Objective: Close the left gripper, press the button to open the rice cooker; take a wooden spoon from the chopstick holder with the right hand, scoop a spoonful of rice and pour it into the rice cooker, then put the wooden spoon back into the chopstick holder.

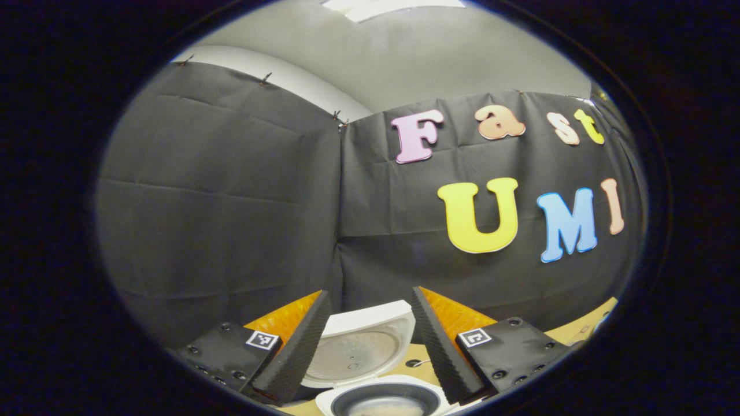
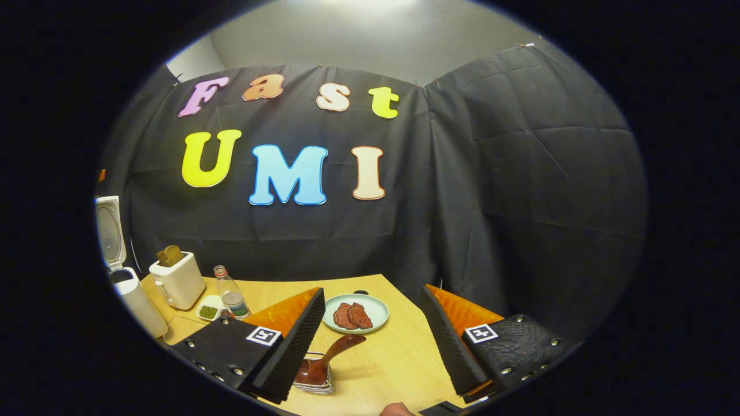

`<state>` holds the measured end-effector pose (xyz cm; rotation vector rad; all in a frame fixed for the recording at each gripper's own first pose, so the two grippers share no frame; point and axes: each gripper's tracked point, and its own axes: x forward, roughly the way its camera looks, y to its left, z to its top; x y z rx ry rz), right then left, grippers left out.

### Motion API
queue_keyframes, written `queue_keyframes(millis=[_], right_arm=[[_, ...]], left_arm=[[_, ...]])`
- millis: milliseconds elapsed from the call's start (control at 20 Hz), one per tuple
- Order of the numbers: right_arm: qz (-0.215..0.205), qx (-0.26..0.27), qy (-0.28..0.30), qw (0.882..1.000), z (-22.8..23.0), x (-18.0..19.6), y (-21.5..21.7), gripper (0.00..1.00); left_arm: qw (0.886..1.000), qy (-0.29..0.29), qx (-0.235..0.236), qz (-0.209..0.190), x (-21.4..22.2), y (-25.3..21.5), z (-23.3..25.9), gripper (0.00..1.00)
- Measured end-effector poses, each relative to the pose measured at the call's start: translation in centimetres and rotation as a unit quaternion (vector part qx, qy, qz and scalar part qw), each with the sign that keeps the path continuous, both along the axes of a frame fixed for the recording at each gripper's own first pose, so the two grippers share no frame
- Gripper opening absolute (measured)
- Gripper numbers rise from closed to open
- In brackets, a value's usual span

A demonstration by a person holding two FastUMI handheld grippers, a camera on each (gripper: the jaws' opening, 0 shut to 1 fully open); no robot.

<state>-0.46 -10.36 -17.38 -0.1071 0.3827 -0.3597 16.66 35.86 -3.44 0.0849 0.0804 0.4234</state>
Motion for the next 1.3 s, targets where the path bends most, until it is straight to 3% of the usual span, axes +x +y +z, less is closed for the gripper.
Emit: queue_keyframes(millis=[650, 750, 900, 1300], right_arm=[[-0.017, -0.005, 0.011, 1.000, -0.5, -1.5, 0.7, 1.00], [-0.012, -0.005, 0.010, 1.000, -0.5, -1.2, 0.8, 1.00], [-0.004, -0.014, 0.004, 1.000, -0.1, -0.9, 0.8, 0.99], [0.014, 0.008, -0.003, 1.000, -0.2, -0.3, -1.0, 0.99]], left_arm=[[0.994, 0.075, -0.070, 0.044, 8.8, 8.3, -7.3, 0.97], [0.993, 0.081, -0.067, 0.055, 8.8, 9.0, -7.7, 0.97], [0.992, 0.091, -0.067, 0.052, 8.1, 8.8, -8.0, 0.89], [0.990, 0.105, -0.074, 0.052, 5.7, 5.2, -8.1, 0.91]])
